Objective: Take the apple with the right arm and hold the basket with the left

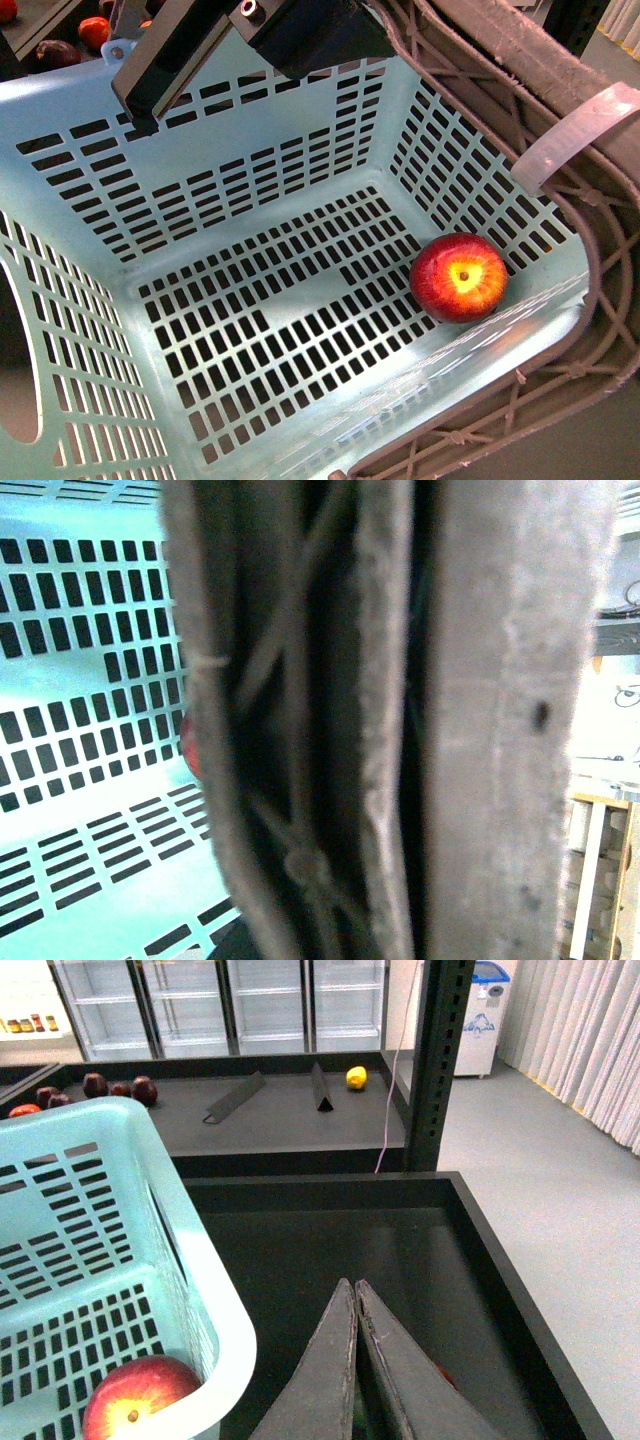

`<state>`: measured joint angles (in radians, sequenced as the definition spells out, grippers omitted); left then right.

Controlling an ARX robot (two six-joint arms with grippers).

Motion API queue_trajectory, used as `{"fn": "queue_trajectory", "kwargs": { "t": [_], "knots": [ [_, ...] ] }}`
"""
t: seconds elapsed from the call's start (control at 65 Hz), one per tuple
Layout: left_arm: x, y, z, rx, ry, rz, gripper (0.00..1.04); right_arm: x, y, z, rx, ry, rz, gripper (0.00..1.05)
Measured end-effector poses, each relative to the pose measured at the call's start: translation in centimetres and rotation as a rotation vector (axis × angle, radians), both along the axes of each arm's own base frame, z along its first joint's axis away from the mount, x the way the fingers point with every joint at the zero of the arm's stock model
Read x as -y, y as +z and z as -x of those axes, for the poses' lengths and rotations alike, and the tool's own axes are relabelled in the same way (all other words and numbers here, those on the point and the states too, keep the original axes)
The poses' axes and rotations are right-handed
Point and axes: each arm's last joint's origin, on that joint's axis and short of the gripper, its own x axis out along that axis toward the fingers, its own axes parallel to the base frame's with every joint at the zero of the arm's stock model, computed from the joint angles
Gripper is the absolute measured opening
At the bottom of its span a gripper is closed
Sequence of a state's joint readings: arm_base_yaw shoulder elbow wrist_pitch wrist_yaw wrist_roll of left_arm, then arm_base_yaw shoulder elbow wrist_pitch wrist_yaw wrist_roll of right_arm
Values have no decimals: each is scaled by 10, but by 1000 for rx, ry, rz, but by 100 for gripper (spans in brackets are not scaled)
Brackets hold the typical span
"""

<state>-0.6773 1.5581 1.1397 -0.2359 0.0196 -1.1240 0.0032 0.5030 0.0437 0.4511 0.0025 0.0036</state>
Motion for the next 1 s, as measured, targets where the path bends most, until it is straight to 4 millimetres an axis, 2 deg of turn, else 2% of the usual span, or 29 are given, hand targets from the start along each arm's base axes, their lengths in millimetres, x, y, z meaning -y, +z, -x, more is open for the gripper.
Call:
{"fn": "queue_trajectory", "kwargs": {
  "t": [0.092,1.0],
  "knots": [
    [0,0,0,0,0,-1,15,0,-5,3,13,0,1,2],
    [0,0,0,0,0,-1,15,0,-5,27,9,0,1,2]
  ]
}}
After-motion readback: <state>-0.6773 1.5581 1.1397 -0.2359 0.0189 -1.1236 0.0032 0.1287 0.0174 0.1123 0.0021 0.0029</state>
